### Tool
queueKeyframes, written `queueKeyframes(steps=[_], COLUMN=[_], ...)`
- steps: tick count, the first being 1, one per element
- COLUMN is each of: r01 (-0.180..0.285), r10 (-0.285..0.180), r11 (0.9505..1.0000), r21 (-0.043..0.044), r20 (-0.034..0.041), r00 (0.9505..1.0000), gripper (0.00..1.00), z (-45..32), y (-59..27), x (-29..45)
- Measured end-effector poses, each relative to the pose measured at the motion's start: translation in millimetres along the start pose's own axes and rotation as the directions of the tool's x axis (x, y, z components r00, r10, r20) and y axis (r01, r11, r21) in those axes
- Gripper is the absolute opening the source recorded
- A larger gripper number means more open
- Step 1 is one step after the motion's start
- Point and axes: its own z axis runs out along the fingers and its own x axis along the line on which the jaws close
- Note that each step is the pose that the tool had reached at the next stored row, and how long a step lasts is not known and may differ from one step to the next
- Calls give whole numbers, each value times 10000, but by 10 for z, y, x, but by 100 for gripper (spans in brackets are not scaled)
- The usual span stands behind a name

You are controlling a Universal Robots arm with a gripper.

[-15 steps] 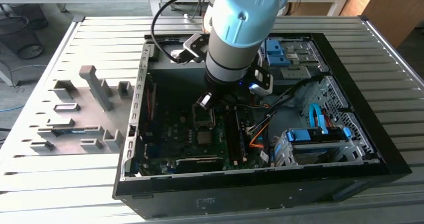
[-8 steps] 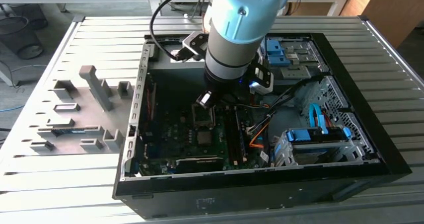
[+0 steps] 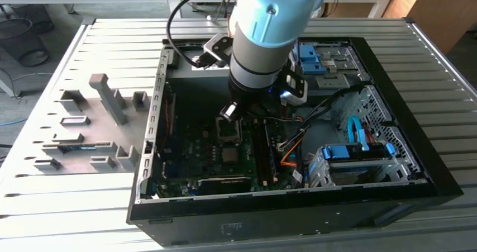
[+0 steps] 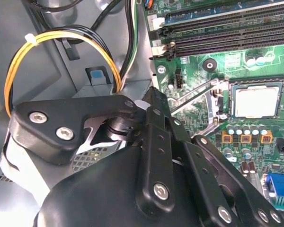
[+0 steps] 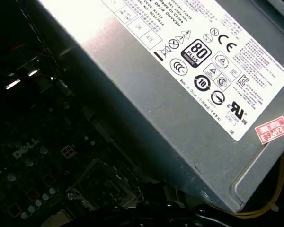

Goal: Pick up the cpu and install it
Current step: 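Close the cpu cover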

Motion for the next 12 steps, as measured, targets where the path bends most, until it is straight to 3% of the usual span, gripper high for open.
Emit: queueKeyframes(steps=[12], r01=[159], r10=[-159], r11=[9999], r21=[-21], r20=[-32], r00=[9999], gripper=[10], z=[-67], y=[16], x=[9])
